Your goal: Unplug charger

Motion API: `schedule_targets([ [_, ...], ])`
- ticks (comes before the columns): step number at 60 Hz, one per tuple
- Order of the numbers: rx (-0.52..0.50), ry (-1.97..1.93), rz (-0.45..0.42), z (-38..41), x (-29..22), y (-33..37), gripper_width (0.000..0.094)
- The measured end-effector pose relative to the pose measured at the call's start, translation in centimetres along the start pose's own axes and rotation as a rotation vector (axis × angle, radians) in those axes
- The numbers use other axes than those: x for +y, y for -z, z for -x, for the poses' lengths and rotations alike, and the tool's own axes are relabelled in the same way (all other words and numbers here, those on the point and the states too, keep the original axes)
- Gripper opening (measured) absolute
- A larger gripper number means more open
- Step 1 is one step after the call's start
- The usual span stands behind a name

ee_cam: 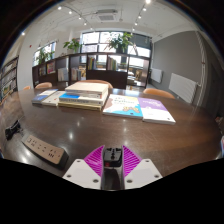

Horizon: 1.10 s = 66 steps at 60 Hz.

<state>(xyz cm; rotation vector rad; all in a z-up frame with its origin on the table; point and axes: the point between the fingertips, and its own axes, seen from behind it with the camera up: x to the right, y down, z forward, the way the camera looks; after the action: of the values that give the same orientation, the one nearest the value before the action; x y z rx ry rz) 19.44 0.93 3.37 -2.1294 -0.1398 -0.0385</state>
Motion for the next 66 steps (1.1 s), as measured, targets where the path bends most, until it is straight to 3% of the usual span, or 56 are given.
schedule_targets([
  [11, 0.0, 0.01, 0.059, 0.0, 3.1, -0.5, 0.0299],
  [18, 0.005, 0.019, 0.063, -0.2, 2.7, 0.9, 0.0519],
  [23, -0.006, -0.004, 0.014, -0.1, -0.3, 2.9, 0.0646],
  [31, 0.025, -0.027, -0.097, -0.7, -7.5, 9.5, 0.073],
  [38, 0.032, -0.047, -0.183, -0.6, -11.9, 16.6, 0.0742],
  [46, 0.019, -0.054, -0.213, 0.3, -12.8, 23.0, 0.0745],
  [66, 0.014, -0.047, -0.133, 4.3, -5.1, 32.0, 0.0745],
])
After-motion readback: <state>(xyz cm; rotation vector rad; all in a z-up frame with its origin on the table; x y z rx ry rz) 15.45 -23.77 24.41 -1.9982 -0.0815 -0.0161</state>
